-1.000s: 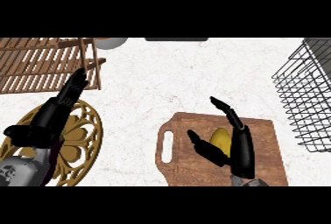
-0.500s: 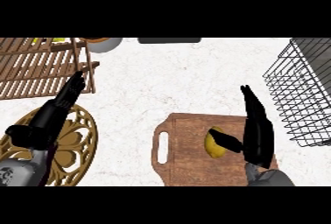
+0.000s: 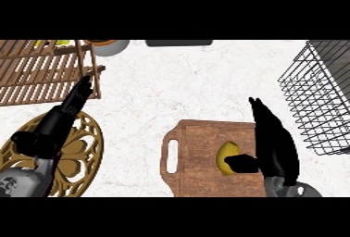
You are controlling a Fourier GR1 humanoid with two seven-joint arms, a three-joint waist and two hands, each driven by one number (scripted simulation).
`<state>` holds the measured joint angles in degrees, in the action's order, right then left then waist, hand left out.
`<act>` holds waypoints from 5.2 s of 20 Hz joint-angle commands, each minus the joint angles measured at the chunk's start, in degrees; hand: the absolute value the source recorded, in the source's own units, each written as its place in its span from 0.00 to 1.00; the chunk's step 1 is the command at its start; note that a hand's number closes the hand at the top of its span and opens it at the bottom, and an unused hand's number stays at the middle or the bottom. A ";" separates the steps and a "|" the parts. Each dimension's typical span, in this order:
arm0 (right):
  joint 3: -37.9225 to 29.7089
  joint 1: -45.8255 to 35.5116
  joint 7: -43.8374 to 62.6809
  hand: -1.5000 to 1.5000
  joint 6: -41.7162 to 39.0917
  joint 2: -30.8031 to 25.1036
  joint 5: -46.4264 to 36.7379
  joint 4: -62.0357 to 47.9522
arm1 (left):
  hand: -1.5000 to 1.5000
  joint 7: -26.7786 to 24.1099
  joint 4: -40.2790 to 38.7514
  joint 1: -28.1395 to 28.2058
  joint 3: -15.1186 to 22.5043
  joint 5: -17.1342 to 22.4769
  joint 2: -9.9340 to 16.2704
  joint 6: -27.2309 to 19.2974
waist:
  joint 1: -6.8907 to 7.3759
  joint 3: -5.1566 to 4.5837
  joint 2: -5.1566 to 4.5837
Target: Pick the lemon from the cutting board and place it in the basket
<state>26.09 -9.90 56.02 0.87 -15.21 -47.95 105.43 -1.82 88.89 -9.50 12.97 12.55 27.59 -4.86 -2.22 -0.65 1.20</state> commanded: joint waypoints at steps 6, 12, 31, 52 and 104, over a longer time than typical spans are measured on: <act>-1.11 -1.86 25.77 0.00 -23.64 1.78 6.45 25.00 | 0.50 -0.05 0.75 0.52 -1.90 1.04 1.21 1.93 | 0.88 0.42 -0.41; -0.08 0.95 27.76 0.00 -26.27 0.58 5.21 31.15 | 0.50 -2.47 0.65 1.95 -0.17 -0.80 -1.23 1.78 | 1.41 0.45 -0.80; 0.56 11.21 4.30 0.00 -7.45 11.10 -13.36 11.37 | 0.50 -1.26 -3.40 -2.65 -5.80 -2.74 -3.38 7.33 | 2.03 0.64 -1.23; 0.15 7.50 4.33 0.00 -10.49 15.14 -15.17 8.29 | 0.50 1.07 -1.55 -2.50 -10.34 -10.46 -11.10 11.38 | 2.16 0.64 -1.22; 10.54 25.62 -46.68 1.00 -4.35 -14.42 -10.62 -0.16 | 0.50 3.68 3.37 1.64 -17.20 -15.43 -15.24 16.17 | -0.43 0.76 -0.28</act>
<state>32.42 7.69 21.40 -6.56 -19.45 -58.22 100.69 2.67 92.18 -8.86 -3.57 -2.34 11.82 11.71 -1.51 -0.16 1.05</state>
